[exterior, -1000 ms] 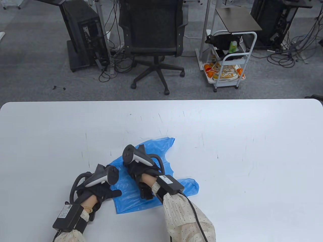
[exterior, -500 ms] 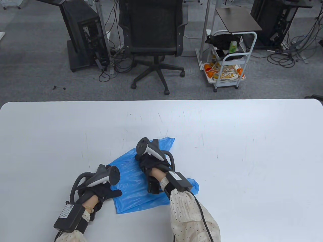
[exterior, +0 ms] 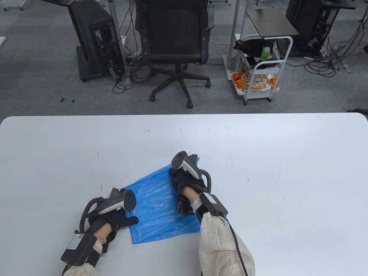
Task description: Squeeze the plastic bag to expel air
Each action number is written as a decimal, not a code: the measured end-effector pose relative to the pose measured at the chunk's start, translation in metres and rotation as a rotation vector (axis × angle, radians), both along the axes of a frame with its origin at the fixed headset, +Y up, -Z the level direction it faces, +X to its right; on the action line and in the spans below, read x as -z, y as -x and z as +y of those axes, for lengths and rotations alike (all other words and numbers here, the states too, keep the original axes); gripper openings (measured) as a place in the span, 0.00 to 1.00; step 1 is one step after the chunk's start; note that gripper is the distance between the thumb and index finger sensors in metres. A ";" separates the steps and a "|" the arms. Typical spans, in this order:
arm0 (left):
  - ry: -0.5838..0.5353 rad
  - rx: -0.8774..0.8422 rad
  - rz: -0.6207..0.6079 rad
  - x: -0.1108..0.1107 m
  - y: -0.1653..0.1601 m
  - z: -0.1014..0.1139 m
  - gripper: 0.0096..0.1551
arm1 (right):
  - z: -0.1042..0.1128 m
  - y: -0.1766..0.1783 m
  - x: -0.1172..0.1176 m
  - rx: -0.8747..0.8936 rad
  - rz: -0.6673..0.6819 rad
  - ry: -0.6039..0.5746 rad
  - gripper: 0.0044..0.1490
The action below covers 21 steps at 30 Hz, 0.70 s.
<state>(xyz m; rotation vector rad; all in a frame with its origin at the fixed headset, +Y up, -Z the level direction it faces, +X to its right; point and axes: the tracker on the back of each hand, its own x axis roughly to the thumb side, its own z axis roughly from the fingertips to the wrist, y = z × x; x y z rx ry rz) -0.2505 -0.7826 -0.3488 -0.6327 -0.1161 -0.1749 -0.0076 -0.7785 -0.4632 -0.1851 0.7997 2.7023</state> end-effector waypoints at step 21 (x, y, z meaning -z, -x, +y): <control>-0.009 -0.027 0.006 -0.002 0.002 -0.001 0.56 | -0.003 -0.035 0.009 -0.021 -0.173 0.047 0.36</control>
